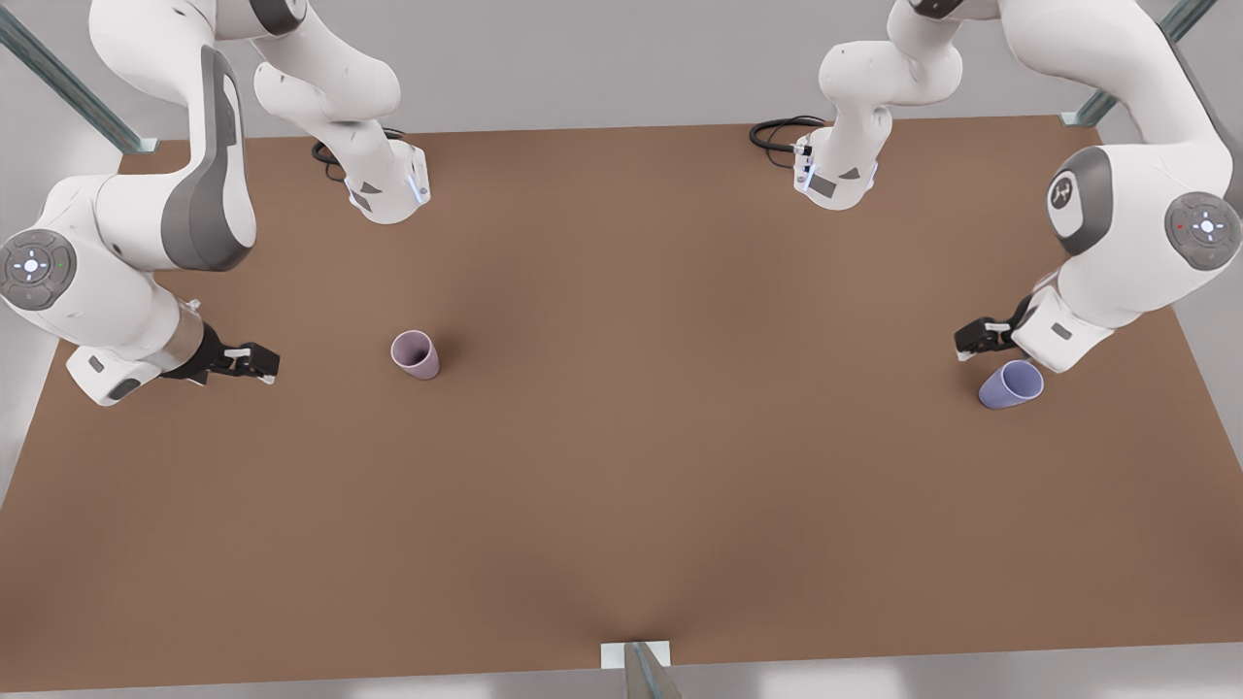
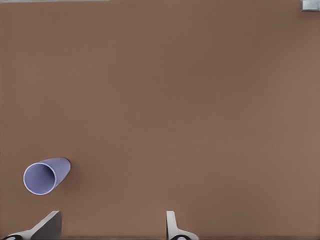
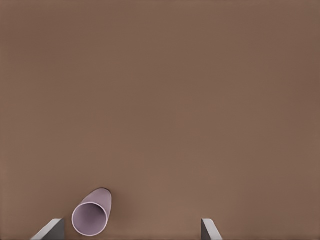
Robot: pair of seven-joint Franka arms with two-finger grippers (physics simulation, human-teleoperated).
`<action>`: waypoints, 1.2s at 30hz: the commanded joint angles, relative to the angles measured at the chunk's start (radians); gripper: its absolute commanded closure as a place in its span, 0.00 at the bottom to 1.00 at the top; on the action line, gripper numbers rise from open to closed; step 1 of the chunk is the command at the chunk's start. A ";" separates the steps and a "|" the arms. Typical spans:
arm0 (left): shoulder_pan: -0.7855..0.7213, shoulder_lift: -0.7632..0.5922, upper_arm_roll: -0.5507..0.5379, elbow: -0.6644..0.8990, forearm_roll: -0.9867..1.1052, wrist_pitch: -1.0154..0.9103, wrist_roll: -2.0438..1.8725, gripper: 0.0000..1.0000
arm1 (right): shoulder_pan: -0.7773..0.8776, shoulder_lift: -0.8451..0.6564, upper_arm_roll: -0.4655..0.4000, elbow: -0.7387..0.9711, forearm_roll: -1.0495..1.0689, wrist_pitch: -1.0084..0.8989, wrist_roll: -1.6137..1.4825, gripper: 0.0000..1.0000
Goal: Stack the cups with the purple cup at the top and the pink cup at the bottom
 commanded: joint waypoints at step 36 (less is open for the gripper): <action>0.004 -0.008 0.009 -0.103 0.012 -0.011 -0.002 0.00 | 0.010 -0.127 -0.018 -0.724 0.101 0.522 -0.090 0.00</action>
